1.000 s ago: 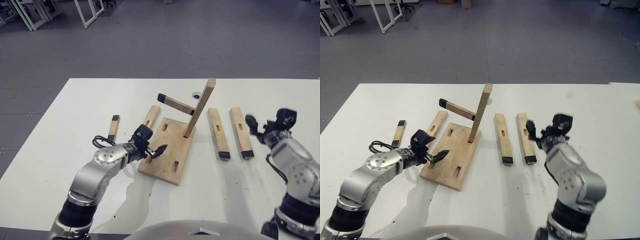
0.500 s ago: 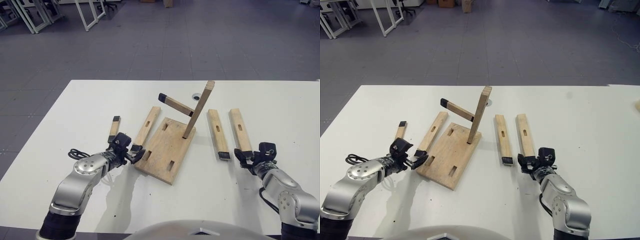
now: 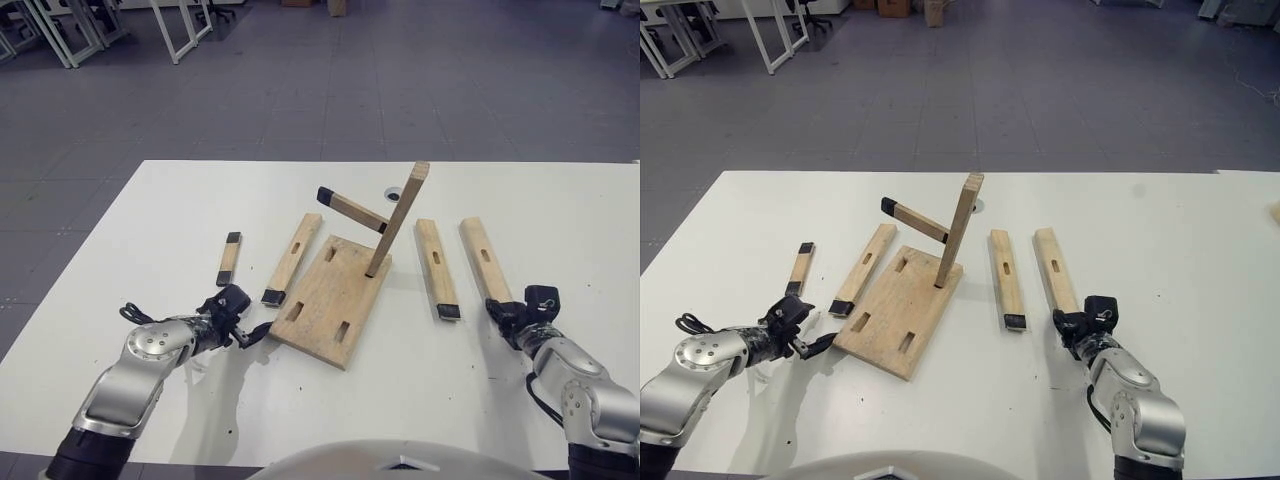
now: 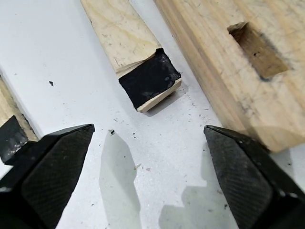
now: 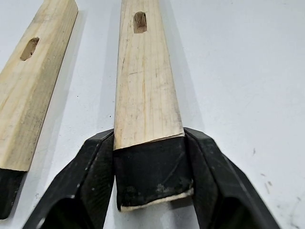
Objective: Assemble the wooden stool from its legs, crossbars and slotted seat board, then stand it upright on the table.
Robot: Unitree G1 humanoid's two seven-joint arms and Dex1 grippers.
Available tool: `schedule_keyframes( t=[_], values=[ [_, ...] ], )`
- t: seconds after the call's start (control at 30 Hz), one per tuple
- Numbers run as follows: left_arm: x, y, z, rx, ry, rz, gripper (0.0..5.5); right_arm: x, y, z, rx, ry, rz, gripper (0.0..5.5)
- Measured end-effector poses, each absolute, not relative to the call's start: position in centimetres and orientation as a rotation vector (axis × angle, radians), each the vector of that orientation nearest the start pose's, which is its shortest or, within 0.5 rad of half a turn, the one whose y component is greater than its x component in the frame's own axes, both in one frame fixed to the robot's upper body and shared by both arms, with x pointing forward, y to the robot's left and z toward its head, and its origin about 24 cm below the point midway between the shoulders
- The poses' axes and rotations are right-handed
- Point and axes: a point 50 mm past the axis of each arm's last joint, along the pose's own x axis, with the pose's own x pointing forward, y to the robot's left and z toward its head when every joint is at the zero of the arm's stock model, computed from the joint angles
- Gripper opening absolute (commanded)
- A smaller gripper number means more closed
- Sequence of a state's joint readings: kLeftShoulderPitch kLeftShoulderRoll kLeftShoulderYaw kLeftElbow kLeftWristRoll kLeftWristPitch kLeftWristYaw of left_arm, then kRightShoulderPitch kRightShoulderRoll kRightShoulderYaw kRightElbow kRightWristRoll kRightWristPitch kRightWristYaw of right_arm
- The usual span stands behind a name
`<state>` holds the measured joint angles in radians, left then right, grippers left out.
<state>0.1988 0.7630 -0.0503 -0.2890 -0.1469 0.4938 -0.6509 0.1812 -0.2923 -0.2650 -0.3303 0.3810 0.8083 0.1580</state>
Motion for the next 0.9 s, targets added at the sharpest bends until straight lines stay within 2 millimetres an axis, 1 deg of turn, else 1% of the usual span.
schedule_keyframes(
  t=[0.07, 0.13, 0.2, 0.27, 0.33, 0.4, 0.47, 0.5, 0.53, 0.6, 0.67, 0.7, 0.73, 0.8, 0.83, 0.9],
  values=[
    [19.5, 23.6, 4.5, 0.476, 0.612, -0.657, 4.28, 19.8, -23.9, 3.2, 0.147, 0.572, -0.012, 2.05],
    [19.6, 22.4, 4.3, 0.468, 0.581, -0.651, 4.28, 20.1, -23.6, 3.4, 0.156, 0.577, -0.003, 2.05],
    [19.1, 19.3, 4.3, 0.384, 0.557, -0.722, 4.28, 20.8, -22.9, 3.6, 0.174, 0.568, 0.021, 2.05],
    [18.2, 17.2, 4.9, 0.324, 0.563, -0.811, 4.28, 21.5, -22.9, 4.2, 0.175, 0.55, 0.024, 2.05],
    [17.4, 16.4, 5.5, 0.3, 0.589, -0.872, 4.28, 22.7, -23.6, 5.7, 0.18, 0.482, 0.009, 2.05],
    [17.0, 16.1, 6.0, 0.277, 0.625, -0.917, 4.28, 24.5, -24.9, 8.9, 0.171, 0.353, -0.015, 2.05],
    [17.3, 15.8, 6.5, 0.243, 0.636, -0.93, 4.28, 25.6, -25.5, 11.5, 0.175, 0.24, -0.015, 2.05],
    [17.8, 15.7, 7.0, 0.211, 0.626, -0.931, 4.28, 26.0, -25.4, 12.6, 0.204, 0.191, 0.023, 2.05],
    [18.4, 15.7, 7.6, 0.164, 0.613, -0.931, 4.28, 26.2, -25.1, 13.8, 0.248, 0.138, 0.078, 2.05],
    [20.8, 15.9, 10.1, 0.004, 0.543, -0.947, 4.28, 26.1, -23.3, 17.4, 0.371, -0.011, 0.32, 2.05],
    [22.5, 16.0, 12.3, -0.166, 0.476, -0.999, 4.28, 25.1, -21.4, 19.1, 0.48, -0.063, 0.59, 2.05],
    [23.0, 16.0, 13.1, -0.263, 0.458, -1.046, 4.28, 24.5, -20.7, 19.6, 0.532, -0.063, 0.707, 2.05],
    [23.7, 16.2, 14.1, -0.398, 0.444, -1.121, 4.28, 23.7, -20.0, 20.2, 0.582, -0.062, 0.852, 2.05],
    [24.3, 16.5, 16.1, -0.604, 0.411, -1.289, 4.28, 21.8, -18.8, 20.9, 0.588, -0.03, 1.094, 2.05],
    [24.3, 16.4, 16.5, -0.66, 0.408, -1.338, 4.28, 21.5, -18.4, 20.6, 0.591, 0.003, 1.132, 2.05],
    [24.3, 16.1, 17.4, -0.775, 0.388, -1.438, 4.28, 21.2, -17.0, 19.7, 0.589, 0.097, 1.224, 2.05]
  ],
)
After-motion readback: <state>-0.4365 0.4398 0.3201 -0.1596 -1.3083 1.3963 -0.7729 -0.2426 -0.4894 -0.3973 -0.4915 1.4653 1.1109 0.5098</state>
